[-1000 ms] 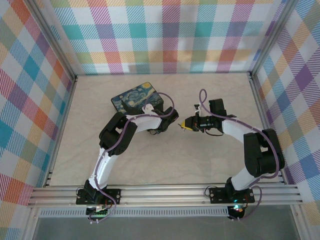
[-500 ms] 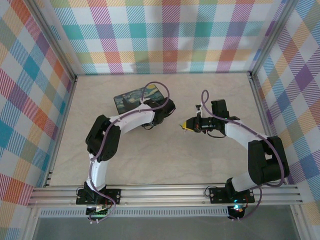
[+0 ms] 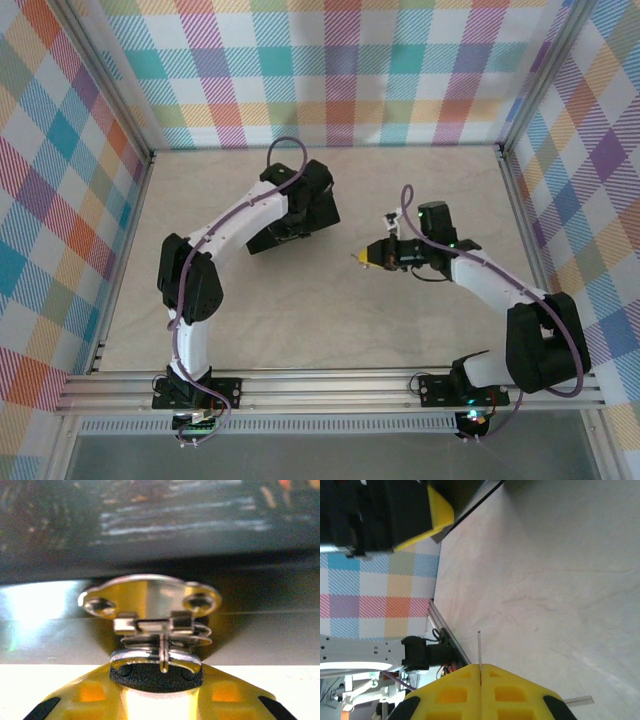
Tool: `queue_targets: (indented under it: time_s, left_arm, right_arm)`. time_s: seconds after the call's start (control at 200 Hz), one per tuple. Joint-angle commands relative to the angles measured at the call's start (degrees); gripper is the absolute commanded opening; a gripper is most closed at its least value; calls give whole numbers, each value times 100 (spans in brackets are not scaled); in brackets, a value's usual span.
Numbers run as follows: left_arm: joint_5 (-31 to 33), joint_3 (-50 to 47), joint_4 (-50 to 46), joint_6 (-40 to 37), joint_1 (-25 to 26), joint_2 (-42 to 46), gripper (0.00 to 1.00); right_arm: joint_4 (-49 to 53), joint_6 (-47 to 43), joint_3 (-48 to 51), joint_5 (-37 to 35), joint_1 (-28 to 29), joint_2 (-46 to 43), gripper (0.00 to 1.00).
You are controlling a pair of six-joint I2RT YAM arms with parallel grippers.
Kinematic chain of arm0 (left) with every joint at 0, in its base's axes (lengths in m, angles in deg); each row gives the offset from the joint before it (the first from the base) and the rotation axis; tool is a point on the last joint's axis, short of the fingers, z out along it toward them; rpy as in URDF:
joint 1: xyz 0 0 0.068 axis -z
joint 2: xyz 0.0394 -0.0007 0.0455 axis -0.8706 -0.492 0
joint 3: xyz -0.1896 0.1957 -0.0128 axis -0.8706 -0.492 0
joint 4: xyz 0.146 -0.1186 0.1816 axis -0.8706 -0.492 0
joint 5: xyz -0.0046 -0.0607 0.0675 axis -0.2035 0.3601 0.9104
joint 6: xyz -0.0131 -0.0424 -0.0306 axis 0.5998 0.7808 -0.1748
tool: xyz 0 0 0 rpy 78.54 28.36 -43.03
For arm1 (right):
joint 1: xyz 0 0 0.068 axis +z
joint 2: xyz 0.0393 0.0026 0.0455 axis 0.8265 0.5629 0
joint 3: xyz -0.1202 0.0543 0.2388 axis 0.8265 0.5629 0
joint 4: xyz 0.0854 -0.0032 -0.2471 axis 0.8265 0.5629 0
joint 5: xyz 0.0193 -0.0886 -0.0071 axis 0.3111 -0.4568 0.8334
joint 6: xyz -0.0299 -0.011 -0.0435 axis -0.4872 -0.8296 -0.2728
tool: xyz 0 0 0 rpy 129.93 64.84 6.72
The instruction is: Unlock a padlock with a key
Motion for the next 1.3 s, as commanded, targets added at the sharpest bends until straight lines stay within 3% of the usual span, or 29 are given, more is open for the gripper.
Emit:
queue_targets:
  time_s: [0.0,0.29,0.695,0.99,1.295]
  left_arm:
    - [-704,369,-196,195,-119,301,0]
    - [-1917,289,66,1104,-369,520,0]
    - [-2066,1512,-973,1604,-441,175,0]
    - [-2392,1316,-1205,2119,-376,277,0]
    - [-3171,365,-1081,2430,-292,561,0]
  right_arm:
    - [-1083,750,193,-96,437,127,0]
    - [-2350,1878,66,-576,886,348,0]
    - [-619,1524,-498,-699,906,23,0]
    - [1111,795,-898,-646,895,-534,0]
    - [1790,524,-1195,-411,901,-436,0]
